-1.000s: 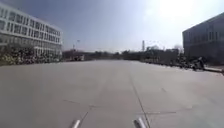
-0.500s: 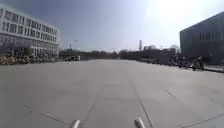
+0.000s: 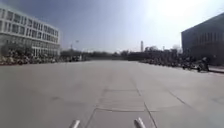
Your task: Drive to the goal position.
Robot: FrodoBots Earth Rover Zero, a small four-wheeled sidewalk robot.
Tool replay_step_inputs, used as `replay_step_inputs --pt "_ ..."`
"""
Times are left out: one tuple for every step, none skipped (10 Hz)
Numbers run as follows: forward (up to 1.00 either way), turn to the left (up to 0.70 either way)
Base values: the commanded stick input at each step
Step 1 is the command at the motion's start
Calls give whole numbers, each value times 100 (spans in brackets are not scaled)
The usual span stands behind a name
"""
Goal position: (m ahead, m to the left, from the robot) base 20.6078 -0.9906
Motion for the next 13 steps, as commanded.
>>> replay_step_inputs --pt "70 0" --pt "70 0" --pt "70 0" --pt "70 0" --pt "70 0" --pt "70 0" --pt "70 -30" --pt "70 -28" --pt "70 -15" --pt "70 -2" --pt "70 0" --pt "70 0" --pt "70 0"
